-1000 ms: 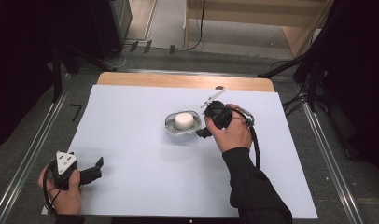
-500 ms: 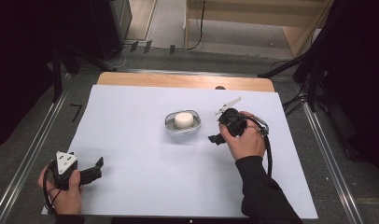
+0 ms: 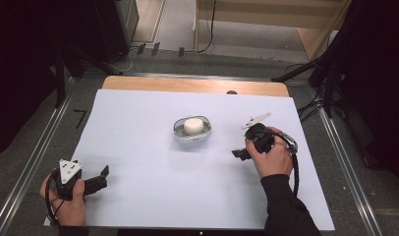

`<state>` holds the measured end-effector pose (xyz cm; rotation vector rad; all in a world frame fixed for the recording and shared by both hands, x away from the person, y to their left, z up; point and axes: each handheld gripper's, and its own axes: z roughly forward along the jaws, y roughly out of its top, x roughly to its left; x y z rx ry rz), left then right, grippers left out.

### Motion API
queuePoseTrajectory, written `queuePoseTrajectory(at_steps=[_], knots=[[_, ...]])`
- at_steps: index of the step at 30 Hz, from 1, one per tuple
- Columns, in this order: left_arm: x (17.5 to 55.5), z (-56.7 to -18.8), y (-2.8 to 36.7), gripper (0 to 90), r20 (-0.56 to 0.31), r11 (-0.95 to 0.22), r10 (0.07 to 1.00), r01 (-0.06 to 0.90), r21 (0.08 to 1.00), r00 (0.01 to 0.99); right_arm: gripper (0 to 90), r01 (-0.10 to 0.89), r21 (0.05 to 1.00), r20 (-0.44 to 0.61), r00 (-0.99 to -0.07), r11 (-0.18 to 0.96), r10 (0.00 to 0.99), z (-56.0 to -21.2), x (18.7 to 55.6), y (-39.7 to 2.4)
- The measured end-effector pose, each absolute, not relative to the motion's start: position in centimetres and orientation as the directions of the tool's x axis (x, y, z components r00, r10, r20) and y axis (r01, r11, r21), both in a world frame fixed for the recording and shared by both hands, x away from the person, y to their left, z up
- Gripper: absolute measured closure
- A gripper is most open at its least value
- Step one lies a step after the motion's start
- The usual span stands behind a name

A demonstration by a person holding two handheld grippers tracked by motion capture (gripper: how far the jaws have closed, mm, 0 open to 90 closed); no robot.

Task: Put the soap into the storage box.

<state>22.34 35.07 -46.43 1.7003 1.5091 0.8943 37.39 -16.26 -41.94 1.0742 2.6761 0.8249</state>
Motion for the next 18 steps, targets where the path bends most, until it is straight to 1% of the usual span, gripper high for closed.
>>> queuePoseTrajectory(at_steps=[18], knots=[[22.3, -46.4, 35.1, 0.2, 0.054, -0.092, 0.995, 0.523, 0.848, 0.088, 14.3, 0.625, 0.555, 0.085, -0.698, 0.548, 0.711, -43.6, 35.6, -20.5]])
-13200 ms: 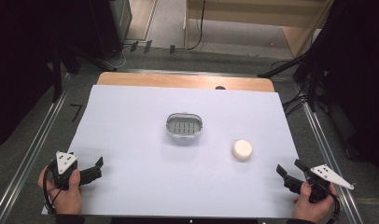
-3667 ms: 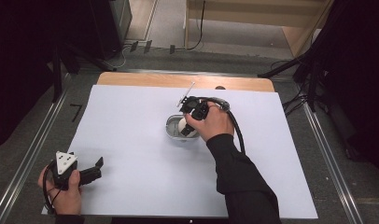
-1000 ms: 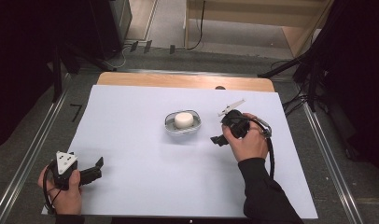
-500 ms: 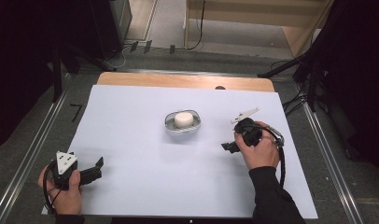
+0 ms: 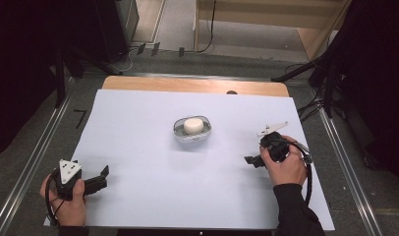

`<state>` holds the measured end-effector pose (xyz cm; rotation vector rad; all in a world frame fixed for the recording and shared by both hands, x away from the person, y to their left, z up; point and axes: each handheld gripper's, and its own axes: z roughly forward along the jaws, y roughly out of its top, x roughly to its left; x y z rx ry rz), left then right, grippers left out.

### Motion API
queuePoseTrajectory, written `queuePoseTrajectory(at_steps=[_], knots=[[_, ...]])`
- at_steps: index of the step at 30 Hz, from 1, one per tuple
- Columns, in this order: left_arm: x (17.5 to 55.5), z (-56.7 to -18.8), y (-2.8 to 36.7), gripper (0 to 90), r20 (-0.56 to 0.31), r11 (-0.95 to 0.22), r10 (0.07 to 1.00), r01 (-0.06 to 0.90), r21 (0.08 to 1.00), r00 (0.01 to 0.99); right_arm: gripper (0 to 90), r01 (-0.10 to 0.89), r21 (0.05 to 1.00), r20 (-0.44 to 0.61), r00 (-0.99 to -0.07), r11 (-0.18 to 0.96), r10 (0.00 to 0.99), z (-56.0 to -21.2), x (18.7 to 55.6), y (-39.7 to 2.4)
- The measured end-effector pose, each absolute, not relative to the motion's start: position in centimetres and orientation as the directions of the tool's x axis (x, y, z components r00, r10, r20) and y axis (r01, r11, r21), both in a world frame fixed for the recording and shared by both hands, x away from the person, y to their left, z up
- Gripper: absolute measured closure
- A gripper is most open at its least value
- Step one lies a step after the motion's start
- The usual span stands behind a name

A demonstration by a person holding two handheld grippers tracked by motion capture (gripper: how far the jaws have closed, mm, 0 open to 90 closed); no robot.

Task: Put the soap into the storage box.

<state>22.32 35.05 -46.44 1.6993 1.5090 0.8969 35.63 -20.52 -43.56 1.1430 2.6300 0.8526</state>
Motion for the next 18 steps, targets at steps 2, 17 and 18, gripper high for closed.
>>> queuePoseTrajectory(at_steps=[2, 17, 18], knots=[[22.3, -46.4, 35.0, 0.2, 0.055, -0.093, 0.995, 0.523, 0.847, 0.088, 13.8, 0.632, 0.558, 0.095, -0.693, 0.538, 0.714, -43.8, 35.3, -20.9], [22.3, -46.4, 35.0, 0.2, 0.056, -0.093, 0.995, 0.523, 0.847, 0.086, 12.9, 0.626, 0.610, 0.106, -0.671, 0.485, 0.734, -45.3, 32.5, -24.6], [22.3, -46.4, 35.0, 0.2, 0.056, -0.093, 0.995, 0.523, 0.847, 0.086, 12.9, 0.626, 0.613, 0.101, -0.667, 0.481, 0.738, -45.4, 32.3, -24.9]])
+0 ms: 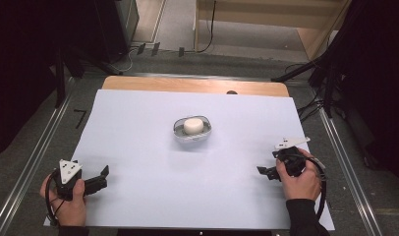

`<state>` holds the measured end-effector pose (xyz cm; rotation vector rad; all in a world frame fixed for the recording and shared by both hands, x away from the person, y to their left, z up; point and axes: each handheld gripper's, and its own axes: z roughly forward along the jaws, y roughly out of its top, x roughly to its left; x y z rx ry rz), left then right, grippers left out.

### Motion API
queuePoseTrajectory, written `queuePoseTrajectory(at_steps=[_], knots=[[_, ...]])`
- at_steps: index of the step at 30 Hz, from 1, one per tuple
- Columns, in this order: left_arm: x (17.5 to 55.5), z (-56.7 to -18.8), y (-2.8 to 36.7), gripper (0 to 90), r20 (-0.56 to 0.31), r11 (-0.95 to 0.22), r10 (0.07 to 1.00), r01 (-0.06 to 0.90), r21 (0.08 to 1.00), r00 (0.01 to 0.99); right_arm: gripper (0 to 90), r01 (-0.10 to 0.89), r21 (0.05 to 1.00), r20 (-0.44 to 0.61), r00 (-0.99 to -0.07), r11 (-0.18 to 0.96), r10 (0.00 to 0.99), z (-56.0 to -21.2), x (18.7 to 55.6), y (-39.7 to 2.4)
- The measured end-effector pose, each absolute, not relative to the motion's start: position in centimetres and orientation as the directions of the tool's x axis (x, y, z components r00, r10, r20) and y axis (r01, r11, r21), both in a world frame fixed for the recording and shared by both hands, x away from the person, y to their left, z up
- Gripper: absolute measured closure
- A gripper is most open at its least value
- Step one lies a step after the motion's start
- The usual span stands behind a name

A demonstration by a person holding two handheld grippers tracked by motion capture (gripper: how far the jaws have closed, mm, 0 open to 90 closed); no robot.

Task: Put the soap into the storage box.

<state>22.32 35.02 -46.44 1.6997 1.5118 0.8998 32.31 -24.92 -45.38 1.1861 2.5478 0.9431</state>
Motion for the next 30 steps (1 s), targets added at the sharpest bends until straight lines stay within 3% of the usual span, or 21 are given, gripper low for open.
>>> queuePoseTrajectory(at_steps=[30], knots=[[22.3, -46.4, 35.1, 0.2, 0.057, -0.094, 0.995, 0.525, 0.846, 0.087, 13.0, 0.613, 0.714, 0.109, -0.575, 0.338, 0.811, -47.9, 25.6, -33.1]])
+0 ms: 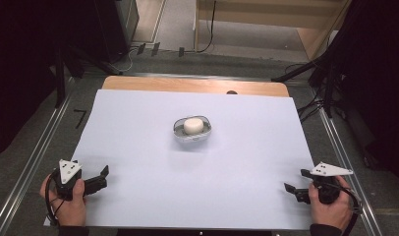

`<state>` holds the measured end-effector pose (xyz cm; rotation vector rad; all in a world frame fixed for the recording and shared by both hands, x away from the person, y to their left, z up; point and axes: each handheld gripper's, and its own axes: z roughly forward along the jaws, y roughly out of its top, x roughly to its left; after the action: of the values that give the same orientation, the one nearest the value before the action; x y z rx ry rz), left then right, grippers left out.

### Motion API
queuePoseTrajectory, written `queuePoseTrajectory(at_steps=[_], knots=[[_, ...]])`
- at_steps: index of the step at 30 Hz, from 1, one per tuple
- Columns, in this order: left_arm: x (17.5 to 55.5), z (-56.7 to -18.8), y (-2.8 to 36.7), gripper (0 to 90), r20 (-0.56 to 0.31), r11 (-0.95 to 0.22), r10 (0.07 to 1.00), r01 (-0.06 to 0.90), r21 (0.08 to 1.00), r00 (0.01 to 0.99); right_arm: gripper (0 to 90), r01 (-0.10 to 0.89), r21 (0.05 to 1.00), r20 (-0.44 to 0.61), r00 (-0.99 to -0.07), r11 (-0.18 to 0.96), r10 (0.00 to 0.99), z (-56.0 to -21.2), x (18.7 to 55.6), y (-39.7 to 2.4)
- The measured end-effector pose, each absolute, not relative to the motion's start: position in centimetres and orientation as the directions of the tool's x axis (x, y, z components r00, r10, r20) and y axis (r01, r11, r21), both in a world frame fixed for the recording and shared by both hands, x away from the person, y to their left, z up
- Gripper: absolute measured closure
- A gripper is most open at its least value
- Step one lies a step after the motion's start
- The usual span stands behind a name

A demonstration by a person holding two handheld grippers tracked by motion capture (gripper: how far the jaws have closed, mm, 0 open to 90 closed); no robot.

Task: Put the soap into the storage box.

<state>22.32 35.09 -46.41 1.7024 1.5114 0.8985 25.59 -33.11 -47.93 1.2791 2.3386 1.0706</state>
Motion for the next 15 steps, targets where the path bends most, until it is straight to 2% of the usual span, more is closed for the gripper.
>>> queuePoseTrajectory(at_steps=[8, 15], knots=[[22.3, -46.4, 35.1, 0.2, 0.054, -0.090, 0.995, 0.527, 0.845, 0.083, 13.0, 0.623, 0.742, 0.168, -0.531, 0.248, 0.831, -48.9, 23.9, -35.4], [22.3, -46.4, 35.1, 0.2, 0.055, -0.089, 0.995, 0.527, 0.845, 0.079, 13.0, 0.587, 0.793, 0.195, -0.499, 0.164, 0.844, -49.0, 22.5, -36.9]])
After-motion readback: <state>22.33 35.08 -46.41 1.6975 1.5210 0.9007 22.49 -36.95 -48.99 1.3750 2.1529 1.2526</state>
